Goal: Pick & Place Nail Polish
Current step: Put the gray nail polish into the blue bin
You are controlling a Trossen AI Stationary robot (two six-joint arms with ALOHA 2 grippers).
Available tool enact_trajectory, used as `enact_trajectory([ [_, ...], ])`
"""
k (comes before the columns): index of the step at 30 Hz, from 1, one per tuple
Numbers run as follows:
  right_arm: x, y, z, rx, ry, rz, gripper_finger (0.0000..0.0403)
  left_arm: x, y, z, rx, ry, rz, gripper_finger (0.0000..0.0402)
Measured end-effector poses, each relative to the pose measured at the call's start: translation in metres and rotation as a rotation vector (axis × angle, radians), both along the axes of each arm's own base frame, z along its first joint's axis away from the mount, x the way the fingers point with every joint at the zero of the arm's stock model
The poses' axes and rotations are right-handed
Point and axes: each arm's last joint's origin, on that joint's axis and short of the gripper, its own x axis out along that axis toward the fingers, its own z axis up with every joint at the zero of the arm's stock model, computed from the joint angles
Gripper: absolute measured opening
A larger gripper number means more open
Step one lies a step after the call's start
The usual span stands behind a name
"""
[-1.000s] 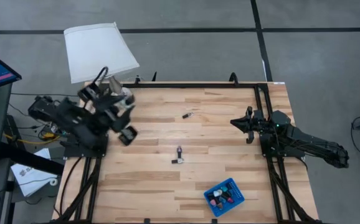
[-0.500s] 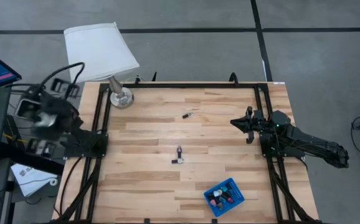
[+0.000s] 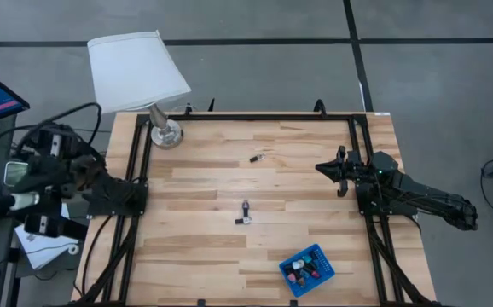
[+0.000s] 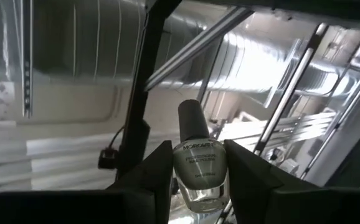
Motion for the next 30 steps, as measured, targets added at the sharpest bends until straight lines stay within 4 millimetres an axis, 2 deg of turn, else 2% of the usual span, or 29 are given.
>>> enact_trajectory([
  [6, 0.0, 0.0, 0.0, 0.0, -0.001, 0.0, 0.0021, 0.012, -0.003, -0.006, -0.022, 0.242, 0.068, 0.0109],
  [14, 0.0, 0.0, 0.0, 0.0, 0.0, 0.0, 0.0021, 0.033, -0.007, -0.025, -0.055, 0.631, 0.293, 0.0109],
  [21, 0.0, 0.0, 0.0, 0.0, -0.001, 0.0, 0.0021, 0.052, -0.007, -0.046, -0.161, 0.924, 0.652, 0.0109],
  [30, 0.0, 0.0, 0.0, 0.0, -0.001, 0.0, 0.0021, 0.067, -0.006, -0.066, -0.175, 1.066, 1.196, 0.0109],
])
